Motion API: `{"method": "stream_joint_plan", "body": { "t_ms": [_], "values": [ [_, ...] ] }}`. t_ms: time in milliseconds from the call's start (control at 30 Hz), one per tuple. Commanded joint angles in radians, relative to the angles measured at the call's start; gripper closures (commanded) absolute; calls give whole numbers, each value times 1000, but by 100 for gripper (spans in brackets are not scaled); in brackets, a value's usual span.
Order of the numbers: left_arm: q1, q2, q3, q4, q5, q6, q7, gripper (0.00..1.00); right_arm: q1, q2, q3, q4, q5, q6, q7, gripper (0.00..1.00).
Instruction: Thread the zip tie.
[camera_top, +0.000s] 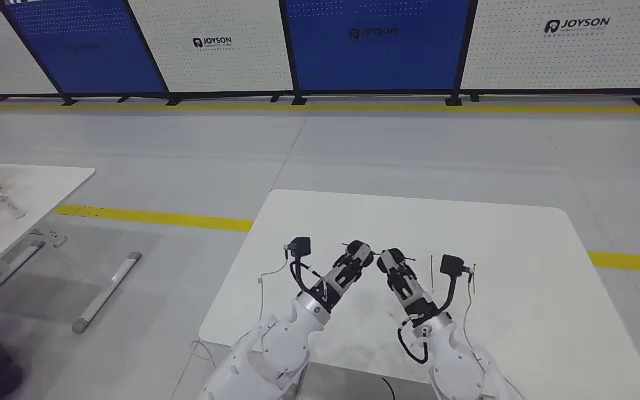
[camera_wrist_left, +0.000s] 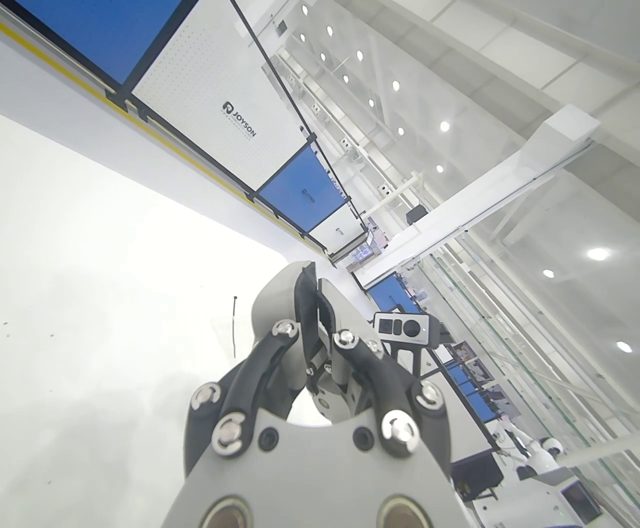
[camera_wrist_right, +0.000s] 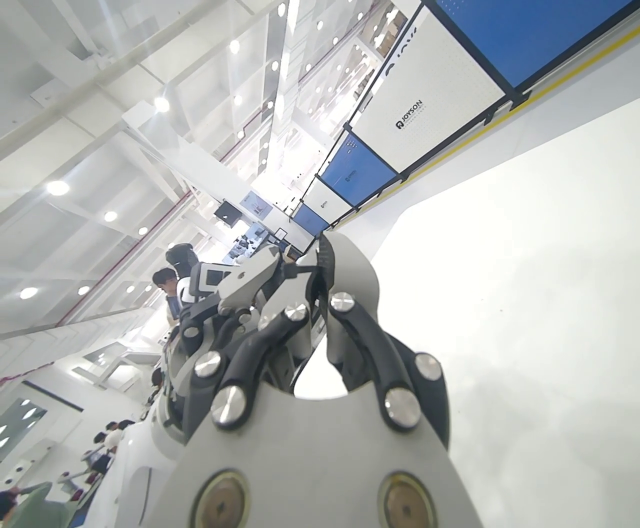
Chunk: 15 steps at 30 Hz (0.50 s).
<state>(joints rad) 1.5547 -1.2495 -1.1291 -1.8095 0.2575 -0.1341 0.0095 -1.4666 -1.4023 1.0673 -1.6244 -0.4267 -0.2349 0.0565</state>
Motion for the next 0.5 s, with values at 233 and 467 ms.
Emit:
{"method": "stream_joint_plan", "body": {
  "t_ms": [233,467],
  "values": [
    [-12,-1,7,13,22,42,-8,100,-11,-1,-8,-18,-64,39,-55,100],
    [-13,-1,5,13,25,46,-7,87,-13,-2,-13,-21,-73,47,-63,100]
  ]
}}
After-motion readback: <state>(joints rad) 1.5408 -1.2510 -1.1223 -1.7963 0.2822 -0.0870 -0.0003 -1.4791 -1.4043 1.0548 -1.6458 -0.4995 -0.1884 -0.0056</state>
